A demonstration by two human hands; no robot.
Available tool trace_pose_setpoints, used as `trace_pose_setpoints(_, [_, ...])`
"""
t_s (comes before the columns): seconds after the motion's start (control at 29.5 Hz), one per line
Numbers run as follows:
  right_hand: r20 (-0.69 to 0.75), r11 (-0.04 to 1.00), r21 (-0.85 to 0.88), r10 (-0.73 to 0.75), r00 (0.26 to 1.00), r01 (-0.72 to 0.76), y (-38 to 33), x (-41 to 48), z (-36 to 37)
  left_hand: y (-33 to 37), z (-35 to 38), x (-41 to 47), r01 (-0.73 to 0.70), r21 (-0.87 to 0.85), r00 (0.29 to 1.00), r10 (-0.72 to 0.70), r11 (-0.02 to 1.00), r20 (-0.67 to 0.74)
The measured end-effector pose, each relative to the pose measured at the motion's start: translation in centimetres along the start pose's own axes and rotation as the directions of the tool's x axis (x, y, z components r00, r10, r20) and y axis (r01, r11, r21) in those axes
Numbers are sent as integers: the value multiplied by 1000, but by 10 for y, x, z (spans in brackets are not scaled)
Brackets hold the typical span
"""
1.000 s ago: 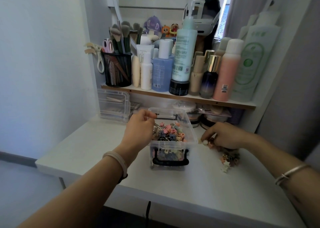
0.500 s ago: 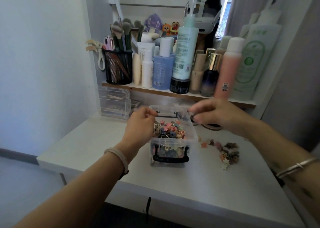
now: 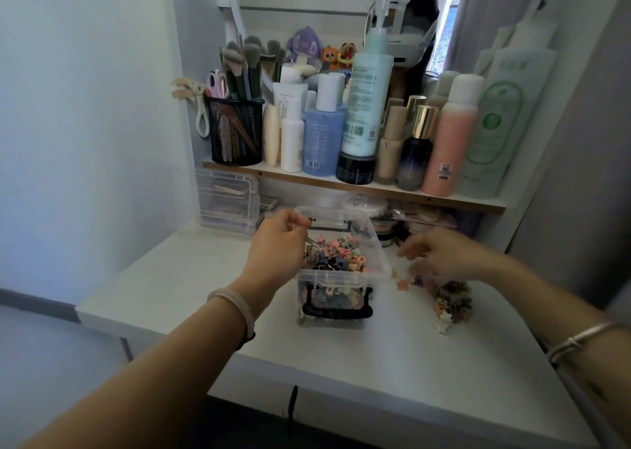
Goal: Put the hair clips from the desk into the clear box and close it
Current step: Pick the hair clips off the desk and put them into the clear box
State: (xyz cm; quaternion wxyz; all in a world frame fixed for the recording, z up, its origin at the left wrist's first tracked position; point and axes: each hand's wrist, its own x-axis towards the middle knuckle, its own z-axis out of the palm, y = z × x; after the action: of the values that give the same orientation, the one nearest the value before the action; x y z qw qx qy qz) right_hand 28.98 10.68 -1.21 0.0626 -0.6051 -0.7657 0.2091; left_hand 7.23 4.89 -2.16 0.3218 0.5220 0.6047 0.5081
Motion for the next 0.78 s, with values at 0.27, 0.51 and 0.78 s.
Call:
trace_pose_setpoints(0.27, [-112, 959, -282, -73, 991, 39, 3, 7, 17, 0, 0, 1, 0, -3, 1000, 0, 1000, 5])
trace_pose_setpoints(0.51, [-326, 810, 427, -277, 904, 403, -42, -5, -15, 0, 0, 0, 4, -6, 1000, -4, 1000, 2])
trace_pose_setpoints(0.78, [137, 958, -235, -133, 982, 163, -11, 6, 16, -1, 0, 1, -3, -1, 1000, 3, 1000, 4])
